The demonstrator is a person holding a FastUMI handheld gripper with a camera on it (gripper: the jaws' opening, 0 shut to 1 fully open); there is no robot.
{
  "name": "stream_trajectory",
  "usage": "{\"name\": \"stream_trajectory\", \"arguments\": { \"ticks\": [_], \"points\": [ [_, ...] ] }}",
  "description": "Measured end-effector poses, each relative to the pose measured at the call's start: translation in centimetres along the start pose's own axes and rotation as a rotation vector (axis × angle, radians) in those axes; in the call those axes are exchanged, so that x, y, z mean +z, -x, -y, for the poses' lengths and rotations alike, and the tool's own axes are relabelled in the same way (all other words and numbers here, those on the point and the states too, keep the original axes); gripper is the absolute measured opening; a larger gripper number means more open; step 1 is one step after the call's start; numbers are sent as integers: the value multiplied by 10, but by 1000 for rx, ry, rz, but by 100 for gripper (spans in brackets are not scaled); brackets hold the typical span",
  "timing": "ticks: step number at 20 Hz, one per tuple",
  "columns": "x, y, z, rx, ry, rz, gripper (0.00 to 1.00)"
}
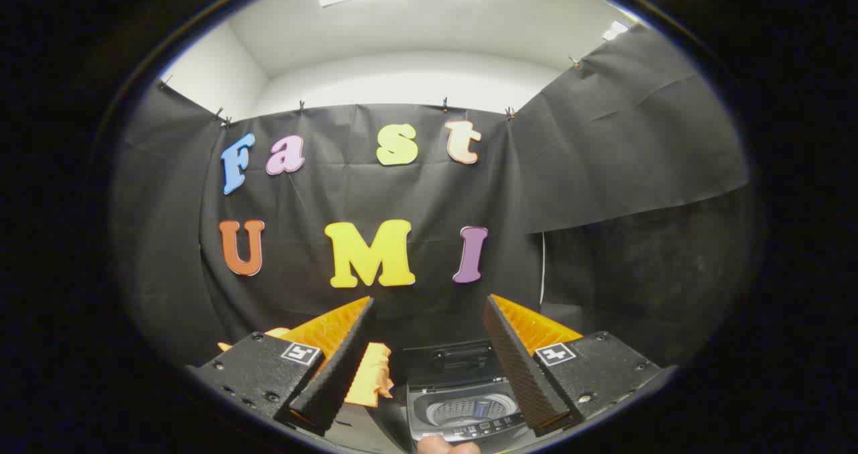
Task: Put the clothes into the washing machine and then close the washing machine lid.
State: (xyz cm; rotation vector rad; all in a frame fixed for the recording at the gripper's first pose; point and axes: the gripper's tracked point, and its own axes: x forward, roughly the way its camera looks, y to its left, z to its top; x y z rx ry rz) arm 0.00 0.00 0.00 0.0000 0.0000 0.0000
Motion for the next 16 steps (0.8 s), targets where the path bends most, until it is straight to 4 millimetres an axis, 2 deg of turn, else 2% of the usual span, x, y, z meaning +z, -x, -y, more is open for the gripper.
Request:
{"name": "stream_trajectory", "arguments": {
  "ticks": [10,16],
  "points": [
    [2,11,5,-20,-9,-21,100],
    [3,11,0,-11,-10,-27,100]
  ]
}}
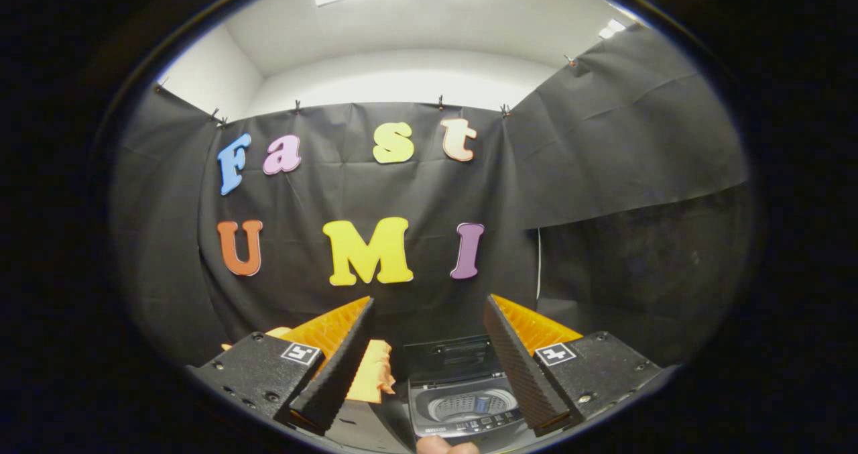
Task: Put the clothes into the washing machine and then close the washing machine lid.
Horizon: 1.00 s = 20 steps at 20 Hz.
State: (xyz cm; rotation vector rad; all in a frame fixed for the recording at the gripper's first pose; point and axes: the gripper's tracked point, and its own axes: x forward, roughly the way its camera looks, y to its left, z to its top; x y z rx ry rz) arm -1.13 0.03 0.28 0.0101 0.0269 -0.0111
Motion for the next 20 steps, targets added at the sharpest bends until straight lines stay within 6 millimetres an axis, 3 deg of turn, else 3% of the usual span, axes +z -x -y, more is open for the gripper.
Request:
{"name": "stream_trajectory", "arguments": {
  "ticks": [6,11,20],
  "points": [
    [2,0,-5,1,-9,-1,100],
    [-2,-6,-25,23,-30,-26,100],
    [-19,-25,-100,56,-42,-89,100]
  ]
}}
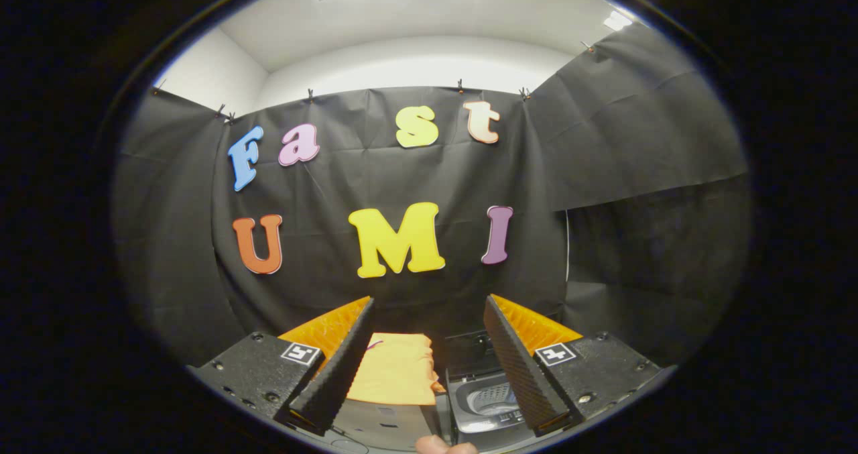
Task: Put the clothes into the washing machine and then close the washing machine lid.
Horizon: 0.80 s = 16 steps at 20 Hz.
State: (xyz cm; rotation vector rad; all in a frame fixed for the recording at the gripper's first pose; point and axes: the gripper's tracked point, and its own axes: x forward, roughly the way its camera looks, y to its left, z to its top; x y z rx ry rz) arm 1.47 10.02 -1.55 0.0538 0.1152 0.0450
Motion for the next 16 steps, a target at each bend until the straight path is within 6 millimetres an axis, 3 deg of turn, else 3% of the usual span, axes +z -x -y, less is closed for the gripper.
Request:
{"name": "stream_trajectory", "arguments": {
  "ticks": [7,12,16],
  "points": [
    [-20,-22,-63,31,33,-83,100],
    [-42,-54,-102,87,34,-181,100],
    [-74,-96,-139,159,44,-286,100]
  ]
}}
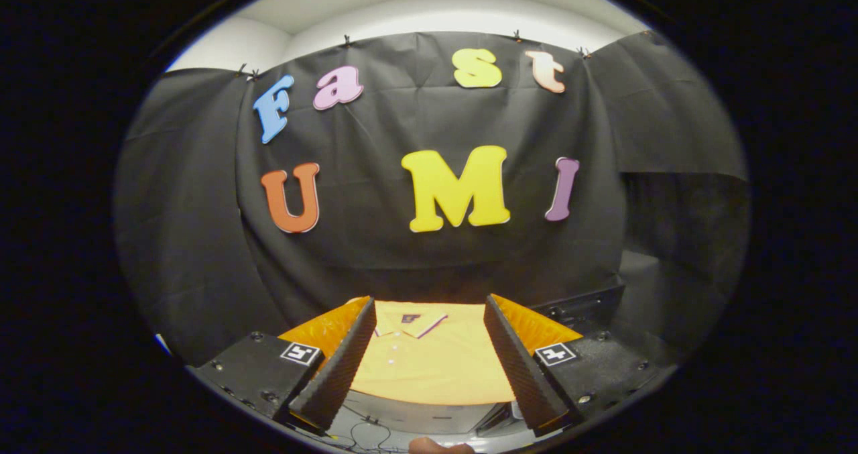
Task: Put the clothes into the washing machine and then close the washing machine lid.
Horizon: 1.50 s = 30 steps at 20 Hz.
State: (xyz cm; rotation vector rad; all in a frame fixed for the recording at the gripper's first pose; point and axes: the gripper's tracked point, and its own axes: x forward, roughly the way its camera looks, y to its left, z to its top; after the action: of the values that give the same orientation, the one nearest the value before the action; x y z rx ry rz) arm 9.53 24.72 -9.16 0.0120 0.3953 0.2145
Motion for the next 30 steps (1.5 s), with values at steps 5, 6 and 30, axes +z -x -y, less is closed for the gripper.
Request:
{"name": "stream_trajectory", "arguments": {
  "ticks": [5,6,30],
  "points": [
    [-46,-71,-37,103,-16,-272,100],
    [-55,-81,-42,115,-16,-329,100],
    [-163,-185,-29,-129,49,-1076,98]
  ]
}}
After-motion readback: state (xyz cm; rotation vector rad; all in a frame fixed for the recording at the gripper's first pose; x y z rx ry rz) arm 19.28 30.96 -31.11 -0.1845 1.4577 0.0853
